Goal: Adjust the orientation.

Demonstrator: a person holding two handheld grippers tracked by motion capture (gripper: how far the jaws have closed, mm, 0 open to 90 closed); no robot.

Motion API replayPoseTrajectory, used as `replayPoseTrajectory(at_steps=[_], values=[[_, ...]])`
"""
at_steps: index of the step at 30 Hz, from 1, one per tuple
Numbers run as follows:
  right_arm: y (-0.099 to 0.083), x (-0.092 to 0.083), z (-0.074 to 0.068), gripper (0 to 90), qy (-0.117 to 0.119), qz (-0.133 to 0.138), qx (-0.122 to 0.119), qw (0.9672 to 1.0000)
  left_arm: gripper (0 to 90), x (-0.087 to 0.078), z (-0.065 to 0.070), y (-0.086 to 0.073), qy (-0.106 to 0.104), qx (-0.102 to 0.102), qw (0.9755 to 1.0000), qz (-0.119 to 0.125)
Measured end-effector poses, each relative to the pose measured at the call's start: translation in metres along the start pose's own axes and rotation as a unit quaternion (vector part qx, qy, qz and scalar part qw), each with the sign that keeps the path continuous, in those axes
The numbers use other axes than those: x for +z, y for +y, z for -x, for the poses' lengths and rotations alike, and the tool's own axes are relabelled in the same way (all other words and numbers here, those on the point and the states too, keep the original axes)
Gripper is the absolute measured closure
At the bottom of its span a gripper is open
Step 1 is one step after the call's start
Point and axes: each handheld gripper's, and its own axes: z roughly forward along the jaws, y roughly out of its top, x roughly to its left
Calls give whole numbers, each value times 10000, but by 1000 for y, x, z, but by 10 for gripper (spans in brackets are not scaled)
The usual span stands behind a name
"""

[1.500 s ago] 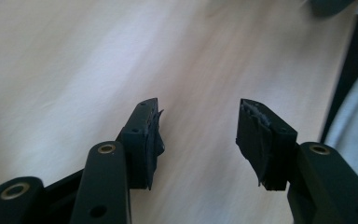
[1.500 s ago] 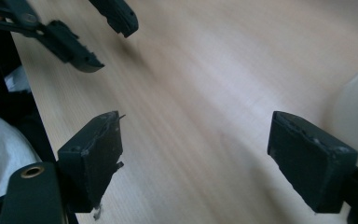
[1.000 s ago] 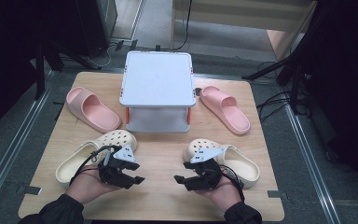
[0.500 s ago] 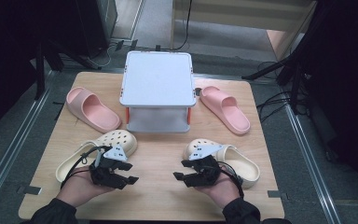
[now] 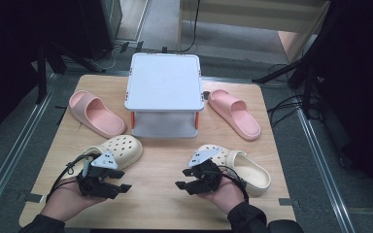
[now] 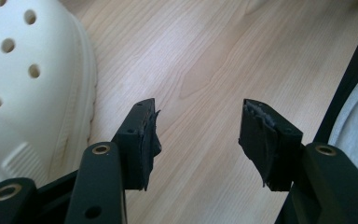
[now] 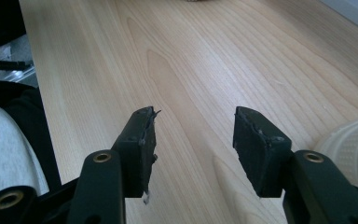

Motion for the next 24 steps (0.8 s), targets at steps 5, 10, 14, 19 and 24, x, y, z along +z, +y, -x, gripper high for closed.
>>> replayPoseTrajectory(at_steps=[5,10,14,19,24], values=[[2,2,1,477,66,-43,-7,10000,456,-14,-4,-6,78,-181,9997,122],[4,3,2,473,125,-7,7,9999,459,-28,-11,-16,166,-421,9987,214],[6,5,2,471,132,-39,-5,9999,460,-39,-17,-23,318,-576,9973,315],[6,6,2,467,140,-54,-31,9999,469,-49,-28,-31,512,-728,9951,433],[6,7,2,466,141,-78,-18,9999,478,-40,-42,-34,648,-884,9934,329]])
